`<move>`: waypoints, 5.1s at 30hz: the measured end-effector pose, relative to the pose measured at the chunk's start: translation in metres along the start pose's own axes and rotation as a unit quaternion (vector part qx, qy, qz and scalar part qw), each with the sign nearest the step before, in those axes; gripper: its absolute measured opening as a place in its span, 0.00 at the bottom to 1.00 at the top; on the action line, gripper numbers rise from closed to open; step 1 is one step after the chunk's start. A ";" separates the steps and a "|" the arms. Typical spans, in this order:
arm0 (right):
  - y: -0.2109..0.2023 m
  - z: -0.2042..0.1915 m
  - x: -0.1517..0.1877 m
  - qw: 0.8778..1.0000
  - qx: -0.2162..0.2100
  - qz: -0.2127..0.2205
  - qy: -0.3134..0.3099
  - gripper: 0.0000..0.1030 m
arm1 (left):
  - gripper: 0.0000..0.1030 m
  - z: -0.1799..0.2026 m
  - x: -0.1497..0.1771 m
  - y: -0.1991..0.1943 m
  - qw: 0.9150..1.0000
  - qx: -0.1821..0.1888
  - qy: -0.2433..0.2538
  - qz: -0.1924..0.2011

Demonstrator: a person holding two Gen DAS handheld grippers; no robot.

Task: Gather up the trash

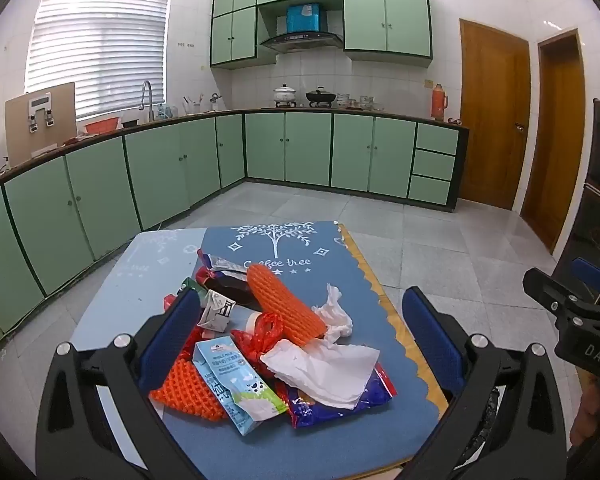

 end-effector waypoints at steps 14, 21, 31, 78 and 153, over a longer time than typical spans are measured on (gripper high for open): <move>0.000 0.000 0.000 1.000 -0.001 0.003 0.003 0.94 | 0.95 0.000 0.000 -0.001 1.000 0.001 -0.002 0.002; 0.000 0.000 0.001 1.000 -0.001 0.003 0.003 0.94 | 0.95 0.000 0.000 -0.001 1.000 0.000 -0.002 0.003; 0.001 0.000 0.001 1.000 0.000 0.002 0.004 0.94 | 0.95 0.000 0.000 -0.001 1.000 0.000 -0.002 0.004; 0.002 -0.001 0.000 1.000 -0.001 0.001 0.005 0.94 | 0.95 0.001 0.000 -0.002 1.000 0.000 -0.002 0.004; 0.213 -0.165 0.006 0.957 -0.244 -0.146 -0.059 0.10 | 0.83 -0.120 0.029 0.134 0.992 -0.065 -0.051 -0.098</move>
Point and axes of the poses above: each gripper's, at about its wrist camera, not at the fingertips, and y roughly the way its jaws point, z to its right, x to its underside, the point moved 1 cm from there along y, roughly the way its jaws point
